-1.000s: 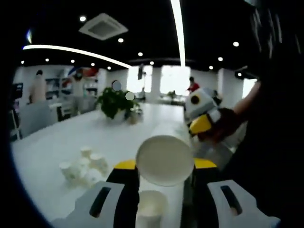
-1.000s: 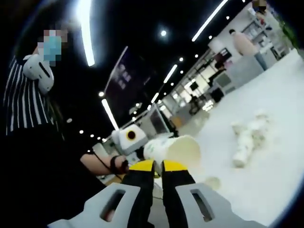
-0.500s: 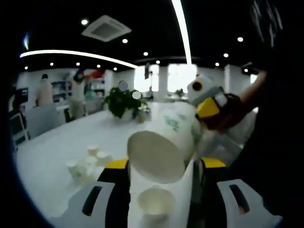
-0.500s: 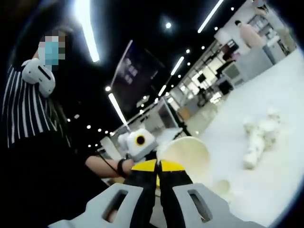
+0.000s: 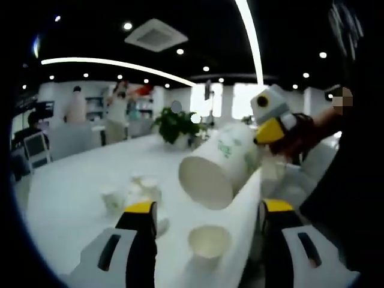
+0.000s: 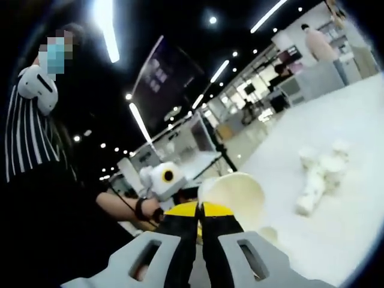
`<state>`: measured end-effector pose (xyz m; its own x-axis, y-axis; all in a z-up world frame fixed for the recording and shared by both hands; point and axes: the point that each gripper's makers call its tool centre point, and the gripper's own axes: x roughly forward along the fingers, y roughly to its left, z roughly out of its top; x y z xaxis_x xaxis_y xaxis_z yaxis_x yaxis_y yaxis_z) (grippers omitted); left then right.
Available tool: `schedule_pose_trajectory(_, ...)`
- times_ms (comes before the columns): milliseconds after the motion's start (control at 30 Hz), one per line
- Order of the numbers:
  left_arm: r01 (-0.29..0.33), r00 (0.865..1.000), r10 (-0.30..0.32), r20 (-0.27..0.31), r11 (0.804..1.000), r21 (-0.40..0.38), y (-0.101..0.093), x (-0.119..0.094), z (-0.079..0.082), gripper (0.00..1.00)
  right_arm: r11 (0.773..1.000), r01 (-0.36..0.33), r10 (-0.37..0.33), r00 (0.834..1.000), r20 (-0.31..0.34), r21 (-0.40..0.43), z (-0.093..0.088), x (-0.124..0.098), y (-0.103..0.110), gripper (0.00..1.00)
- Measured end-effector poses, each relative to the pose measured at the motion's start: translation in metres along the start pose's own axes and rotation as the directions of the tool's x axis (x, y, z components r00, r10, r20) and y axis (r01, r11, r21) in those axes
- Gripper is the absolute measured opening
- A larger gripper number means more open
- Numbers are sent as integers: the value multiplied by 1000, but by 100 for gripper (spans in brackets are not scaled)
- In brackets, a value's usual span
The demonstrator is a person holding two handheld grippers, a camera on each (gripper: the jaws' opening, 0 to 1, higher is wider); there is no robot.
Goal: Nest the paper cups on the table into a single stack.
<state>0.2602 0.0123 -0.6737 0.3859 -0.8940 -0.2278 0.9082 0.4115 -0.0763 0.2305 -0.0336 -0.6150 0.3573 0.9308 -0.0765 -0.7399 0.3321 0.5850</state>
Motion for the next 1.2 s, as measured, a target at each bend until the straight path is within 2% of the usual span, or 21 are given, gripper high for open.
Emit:
schedule_pose_trajectory(133, -37, 999, 37, -15, 999, -2, 8, -10, -6, 71, 1000, 15, -15, 1000, -12, -3, 1, 0, -4, 0)
schedule_pose_trajectory(333, -88, 996, 88, -10, 996, 3, 19, -25, -4, 73, 1000, 9, -9, 999, -44, -14, 2, 2, -5, 0)
schedule_pose_trajectory(433, -120, 992, 121, -35, 993, 14, 26, -29, -11, 78, 997, 26, -34, 995, -96, -77, 3, 0, -10, 0)
schedule_pose_trajectory(533, -167, 985, 166, -46, 986, -11, 35, -32, -13, 87, 987, 62, -83, 986, -145, -145, 3, -2, -20, 0)
schedule_pose_trajectory(667, -187, 981, 186, -47, 982, -26, 40, -33, -16, 90, 967, 65, -123, 965, -231, -245, -3, -2, -25, 0)
schedule_pose_trajectory(700, -194, 980, 193, -50, 981, -26, 41, -34, -18, 91, 956, 57, -137, 954, -266, -288, -6, -1, -26, 0)
schedule_pose_trajectory(833, -204, 978, 202, -55, 978, -38, 41, -36, -23, 96, 937, 47, -161, 938, -306, -347, -8, 2, -27, 0)
schedule_pose_trajectory(967, -220, 975, 218, -45, 975, -28, 42, -39, -23, 99, 936, 62, -181, 930, -322, -347, -10, 7, -30, 0)
schedule_pose_trajectory(1033, -224, 974, 222, -48, 974, -27, 42, -40, -24, 99, 928, 65, -200, 918, -341, -367, -14, 9, -33, 0)
schedule_pose_trajectory(1133, -229, 972, 228, -52, 973, -16, 43, -41, -25, 99, 911, 58, -235, 887, -398, -409, -20, 12, -33, 0)
schedule_pose_trajectory(1200, -232, 972, 231, -47, 972, -23, 43, -43, -25, 99, 888, 28, -260, 854, -450, -459, -26, 13, -33, 0)
